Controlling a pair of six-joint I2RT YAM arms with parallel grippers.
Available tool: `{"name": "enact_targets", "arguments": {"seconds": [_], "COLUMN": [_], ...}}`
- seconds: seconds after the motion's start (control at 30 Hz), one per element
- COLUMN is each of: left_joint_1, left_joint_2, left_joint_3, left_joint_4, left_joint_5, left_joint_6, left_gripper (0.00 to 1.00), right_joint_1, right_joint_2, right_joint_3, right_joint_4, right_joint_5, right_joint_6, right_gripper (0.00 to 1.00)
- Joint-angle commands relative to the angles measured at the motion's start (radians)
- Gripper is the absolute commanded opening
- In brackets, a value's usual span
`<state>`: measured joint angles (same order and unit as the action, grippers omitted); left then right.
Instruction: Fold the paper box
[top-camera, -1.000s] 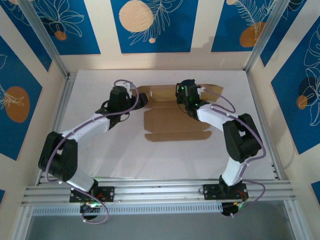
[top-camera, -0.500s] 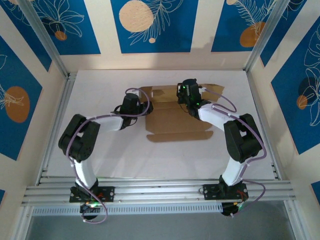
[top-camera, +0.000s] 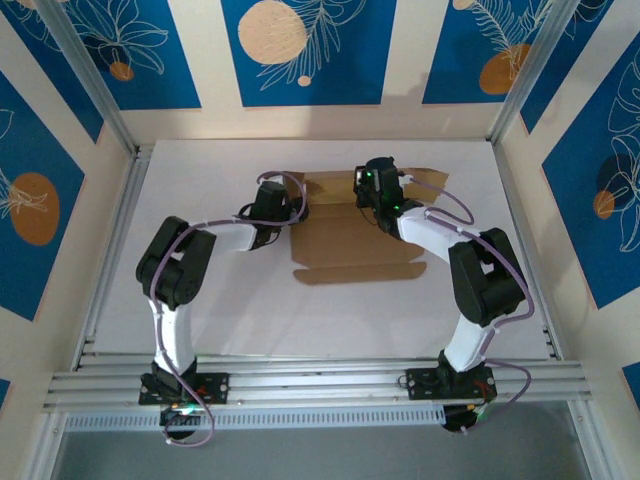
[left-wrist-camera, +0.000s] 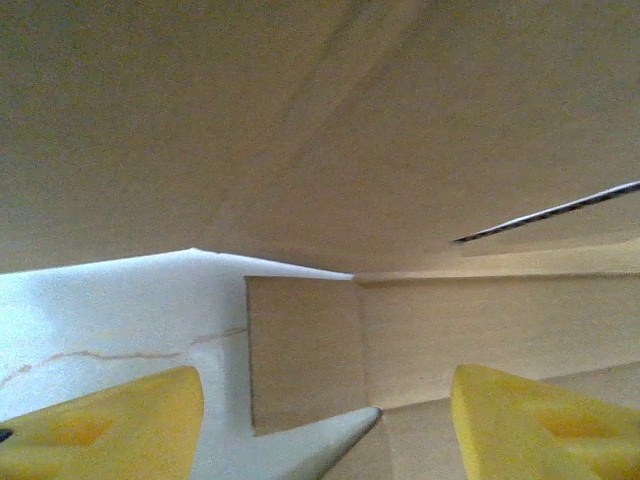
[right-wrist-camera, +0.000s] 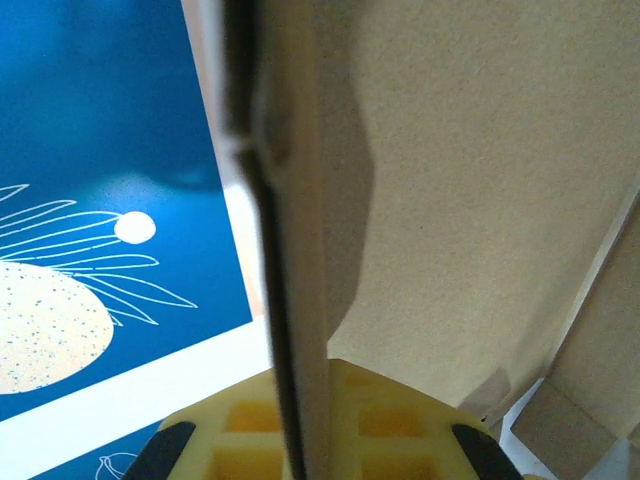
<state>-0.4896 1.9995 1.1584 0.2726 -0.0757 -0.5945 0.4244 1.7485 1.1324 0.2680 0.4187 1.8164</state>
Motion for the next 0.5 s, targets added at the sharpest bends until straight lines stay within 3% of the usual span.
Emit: {"name": "enact_targets", "arguments": {"seconds": [0.0,0.47], "left_joint_1": [-0.005,-0.007], "left_joint_2": [0.033,0.078], "left_joint_3": [0.047,0.062], "left_joint_4": [-0.069,0.097], "left_joint_5": [-0.035,0.151], "left_joint_6": [0.012,-0.061], "left_gripper": [0.66,0.64], "right_joint_1": [0.010,0.030], "right_joint_2": [-0.027,-0.019], "right_joint_3": [0.002,0.002], "right_joint_4": [-0.040,-0.024], "right_joint_5": [-0.014,-0.032], "right_joint_6": [0.037,0.037], "right_gripper": [0.00,0.00]}}
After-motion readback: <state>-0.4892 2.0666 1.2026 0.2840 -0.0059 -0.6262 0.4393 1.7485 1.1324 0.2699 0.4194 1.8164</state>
